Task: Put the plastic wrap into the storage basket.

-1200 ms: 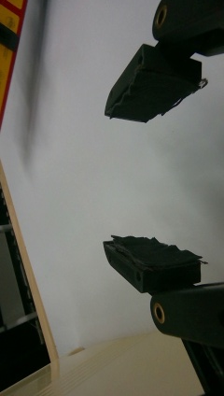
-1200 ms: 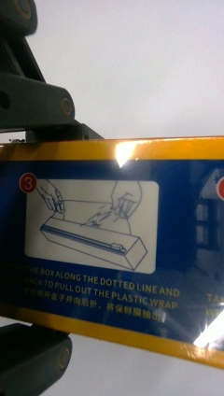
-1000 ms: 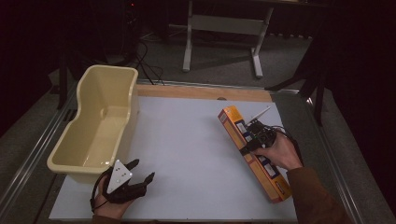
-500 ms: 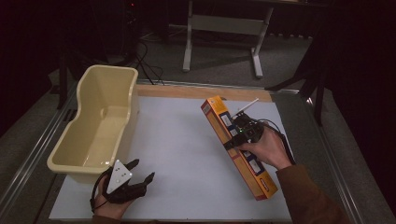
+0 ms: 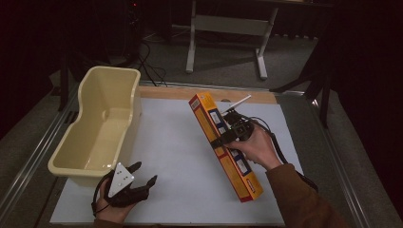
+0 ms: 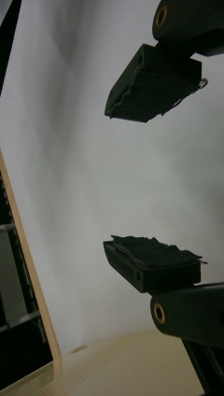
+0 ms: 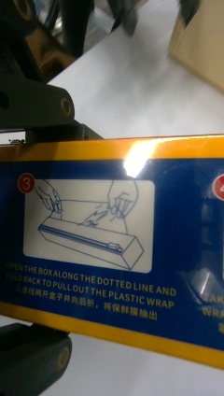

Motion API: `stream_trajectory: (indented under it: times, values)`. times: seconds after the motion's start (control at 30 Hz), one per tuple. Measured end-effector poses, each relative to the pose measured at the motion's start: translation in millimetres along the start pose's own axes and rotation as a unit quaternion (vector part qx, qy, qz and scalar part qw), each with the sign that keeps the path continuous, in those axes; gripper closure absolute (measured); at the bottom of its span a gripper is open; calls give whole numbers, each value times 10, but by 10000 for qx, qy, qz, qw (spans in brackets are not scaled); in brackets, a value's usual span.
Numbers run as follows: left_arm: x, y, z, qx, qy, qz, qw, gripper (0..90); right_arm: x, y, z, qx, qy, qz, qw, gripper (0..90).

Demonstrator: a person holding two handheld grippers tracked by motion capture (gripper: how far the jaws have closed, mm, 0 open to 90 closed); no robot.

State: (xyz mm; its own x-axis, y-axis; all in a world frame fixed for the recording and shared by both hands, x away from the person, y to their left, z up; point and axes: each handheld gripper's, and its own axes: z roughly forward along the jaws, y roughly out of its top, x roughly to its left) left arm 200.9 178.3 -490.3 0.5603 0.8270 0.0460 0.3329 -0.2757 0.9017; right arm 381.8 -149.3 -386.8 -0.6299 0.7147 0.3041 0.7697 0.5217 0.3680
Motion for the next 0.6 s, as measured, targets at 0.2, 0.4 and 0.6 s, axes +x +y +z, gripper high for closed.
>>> stream_trajectory:
  times: [0.2,0.4,0.6]
  values:
    - [-1,2,-10,-19,6,-8,10000,305,101,93,-10,-79,118,-13,9999,393]
    - [-3,3,-14,-32,3,-11,10000,305,239,252,-39,-180,87,-93,9998,393]
    - [0,2,-12,-30,-2,-14,10000,305,340,403,-15,-216,26,-171,9996,393]
